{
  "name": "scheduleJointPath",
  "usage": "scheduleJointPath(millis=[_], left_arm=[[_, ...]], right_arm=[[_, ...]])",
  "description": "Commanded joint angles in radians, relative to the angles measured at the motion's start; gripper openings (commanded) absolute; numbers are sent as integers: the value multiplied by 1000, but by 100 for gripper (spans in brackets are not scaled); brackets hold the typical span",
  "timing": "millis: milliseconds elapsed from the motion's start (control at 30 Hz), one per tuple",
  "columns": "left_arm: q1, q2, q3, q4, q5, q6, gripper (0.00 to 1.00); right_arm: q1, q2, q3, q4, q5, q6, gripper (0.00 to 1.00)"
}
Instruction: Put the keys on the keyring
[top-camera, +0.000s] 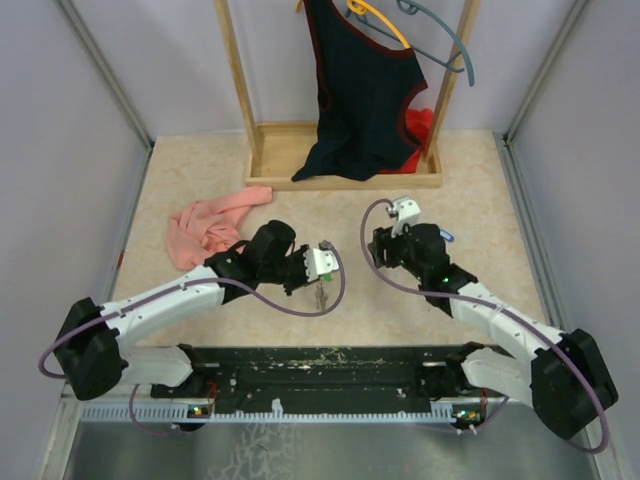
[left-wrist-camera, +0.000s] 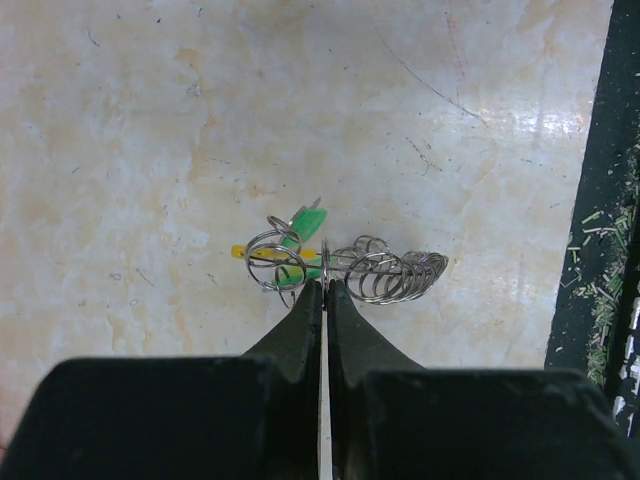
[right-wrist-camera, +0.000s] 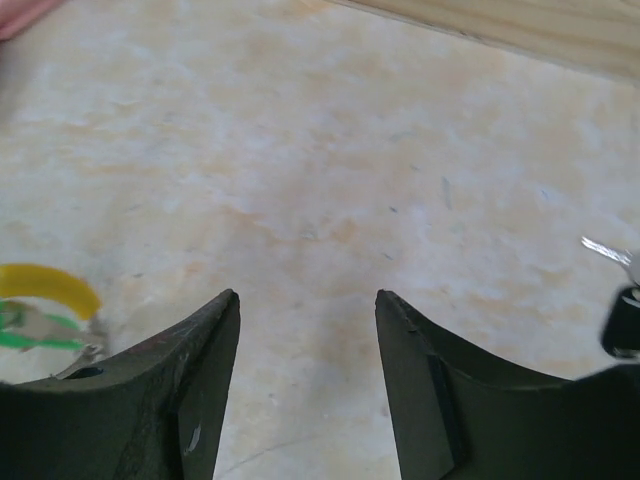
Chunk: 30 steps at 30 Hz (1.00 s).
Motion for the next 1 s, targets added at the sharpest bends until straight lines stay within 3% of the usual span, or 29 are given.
scheduleJointPath(millis=[0, 300, 433, 967], left_arm=[[6, -5, 38, -29, 17, -22, 1], [8, 14, 47, -49, -19, -34, 1], [9, 17, 48, -52, -21, -35, 1], [8, 32, 50, -61, -28, -34, 1]], right_arm=[[-120, 27, 76, -135, 145, 121, 57], [-376, 243, 202, -193, 237, 174, 50], [-467, 348, 264, -198, 189, 177, 42], [-503, 567, 371, -223, 165, 121, 37]])
